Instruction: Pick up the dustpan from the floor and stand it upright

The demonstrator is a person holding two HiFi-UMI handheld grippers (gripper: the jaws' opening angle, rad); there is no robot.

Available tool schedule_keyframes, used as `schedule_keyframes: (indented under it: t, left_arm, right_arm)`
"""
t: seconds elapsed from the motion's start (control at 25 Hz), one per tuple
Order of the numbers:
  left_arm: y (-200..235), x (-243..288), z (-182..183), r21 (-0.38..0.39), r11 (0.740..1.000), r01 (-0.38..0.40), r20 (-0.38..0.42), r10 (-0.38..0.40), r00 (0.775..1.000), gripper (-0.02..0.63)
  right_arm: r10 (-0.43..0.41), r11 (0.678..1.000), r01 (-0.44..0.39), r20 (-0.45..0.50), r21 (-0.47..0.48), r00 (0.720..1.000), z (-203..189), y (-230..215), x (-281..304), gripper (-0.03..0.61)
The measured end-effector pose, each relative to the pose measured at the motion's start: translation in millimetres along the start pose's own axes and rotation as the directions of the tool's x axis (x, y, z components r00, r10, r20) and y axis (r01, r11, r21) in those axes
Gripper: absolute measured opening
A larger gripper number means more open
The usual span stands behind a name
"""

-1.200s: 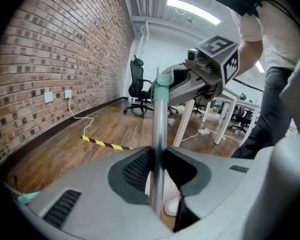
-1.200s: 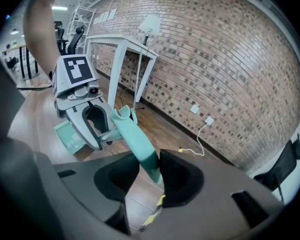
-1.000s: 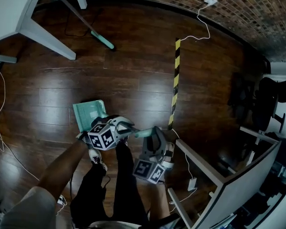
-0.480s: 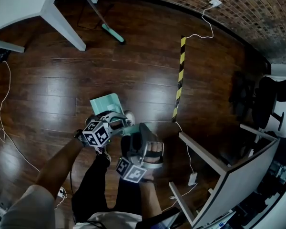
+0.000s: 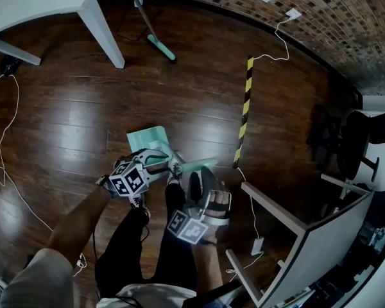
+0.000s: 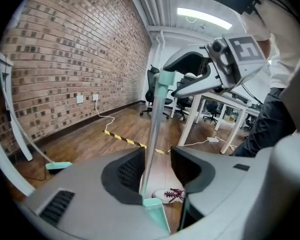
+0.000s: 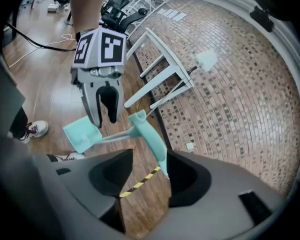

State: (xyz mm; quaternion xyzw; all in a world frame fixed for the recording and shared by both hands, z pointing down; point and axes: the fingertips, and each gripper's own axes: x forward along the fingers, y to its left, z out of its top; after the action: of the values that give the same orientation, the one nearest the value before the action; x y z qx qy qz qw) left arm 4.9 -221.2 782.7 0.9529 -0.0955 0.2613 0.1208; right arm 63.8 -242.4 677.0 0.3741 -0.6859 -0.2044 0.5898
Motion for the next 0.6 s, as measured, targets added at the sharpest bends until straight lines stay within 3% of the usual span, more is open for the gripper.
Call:
schedule_keyframes:
  t: [0.04,0.12,0.16,0.28,0.48,0.6]
  left_arm:
    - [-1,-6,3,0.006,1.000,-0.012,0.001,0.012,1.000,0.158]
    - [3,-20,12,0.018,0.999,-0.050,0.007,0.050,0.999,0.025]
    - [5,-28,19,0.015,0.998,-0.067,0.017,0.066,0.998,0.014]
    - [4,-54,46,0.001,0.995,-0.103,0.057,0.103,0.993,0.014]
    - [-13,-115,123,-0.014,0.984,-0.180,0.172,0.180,0.969,0.012]
    - [-20,-155,171,0.021,0.966,-0.259,0.232,0.248,0.941,0.012]
  right_arm:
    - [-0.003,1.000,0.003,-0.011,-0.006,1.000,-5,1,-5,0.198]
    - [-0.019,1.000,0.019,-0.017,0.003,1.000,-11,-2,-15,0.186]
    - [-0.032,0.999,0.033,-0.016,0.024,0.999,-13,-7,-22,0.169]
    - [-0.057,0.988,0.058,-0.011,0.140,0.998,-14,-22,-41,0.001]
    - [-0.068,0.971,0.054,0.050,0.233,0.996,6,-54,-80,-0.015]
    - [-0.101,0.927,0.041,0.145,0.373,0.984,30,-92,-108,-0.015]
